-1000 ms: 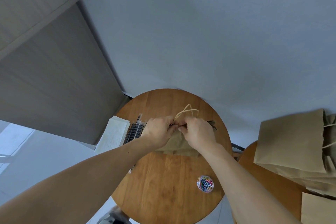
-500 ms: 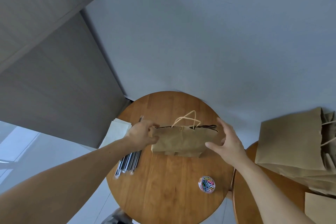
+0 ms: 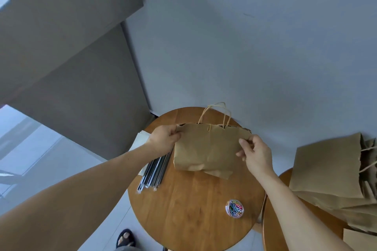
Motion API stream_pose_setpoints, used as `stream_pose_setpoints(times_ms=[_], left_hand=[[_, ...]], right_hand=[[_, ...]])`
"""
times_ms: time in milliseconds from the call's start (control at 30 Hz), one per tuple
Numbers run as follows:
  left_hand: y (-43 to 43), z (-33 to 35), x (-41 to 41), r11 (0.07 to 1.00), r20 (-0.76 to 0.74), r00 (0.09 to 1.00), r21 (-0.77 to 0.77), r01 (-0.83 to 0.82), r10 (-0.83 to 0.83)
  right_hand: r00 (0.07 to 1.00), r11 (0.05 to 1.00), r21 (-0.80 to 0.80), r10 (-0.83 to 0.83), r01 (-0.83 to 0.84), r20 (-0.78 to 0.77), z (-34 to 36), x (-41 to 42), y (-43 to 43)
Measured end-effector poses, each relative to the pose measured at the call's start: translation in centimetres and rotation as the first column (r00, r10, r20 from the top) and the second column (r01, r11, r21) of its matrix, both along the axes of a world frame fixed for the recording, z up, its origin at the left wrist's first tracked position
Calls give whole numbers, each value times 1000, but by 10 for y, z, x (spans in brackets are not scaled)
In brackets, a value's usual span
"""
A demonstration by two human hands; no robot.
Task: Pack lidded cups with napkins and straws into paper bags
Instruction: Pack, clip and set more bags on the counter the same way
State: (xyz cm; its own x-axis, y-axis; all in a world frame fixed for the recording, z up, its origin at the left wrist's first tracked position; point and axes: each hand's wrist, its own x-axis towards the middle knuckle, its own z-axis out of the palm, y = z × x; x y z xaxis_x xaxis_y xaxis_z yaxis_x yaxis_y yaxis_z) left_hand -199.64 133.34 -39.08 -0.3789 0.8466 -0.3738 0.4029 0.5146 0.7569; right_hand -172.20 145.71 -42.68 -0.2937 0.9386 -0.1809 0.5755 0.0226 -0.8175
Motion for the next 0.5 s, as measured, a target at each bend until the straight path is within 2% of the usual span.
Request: stream_pose_setpoints(times_ms=[267, 500], left_hand=[[-34, 80, -23, 976, 135, 987, 192, -108, 83], [-104, 159, -63, 887, 111, 977, 411, -212, 182]], right_hand=[[979, 961, 227, -122, 158, -162, 76, -47, -32], [950, 907, 365, -102, 211, -296, 172, -111, -85]])
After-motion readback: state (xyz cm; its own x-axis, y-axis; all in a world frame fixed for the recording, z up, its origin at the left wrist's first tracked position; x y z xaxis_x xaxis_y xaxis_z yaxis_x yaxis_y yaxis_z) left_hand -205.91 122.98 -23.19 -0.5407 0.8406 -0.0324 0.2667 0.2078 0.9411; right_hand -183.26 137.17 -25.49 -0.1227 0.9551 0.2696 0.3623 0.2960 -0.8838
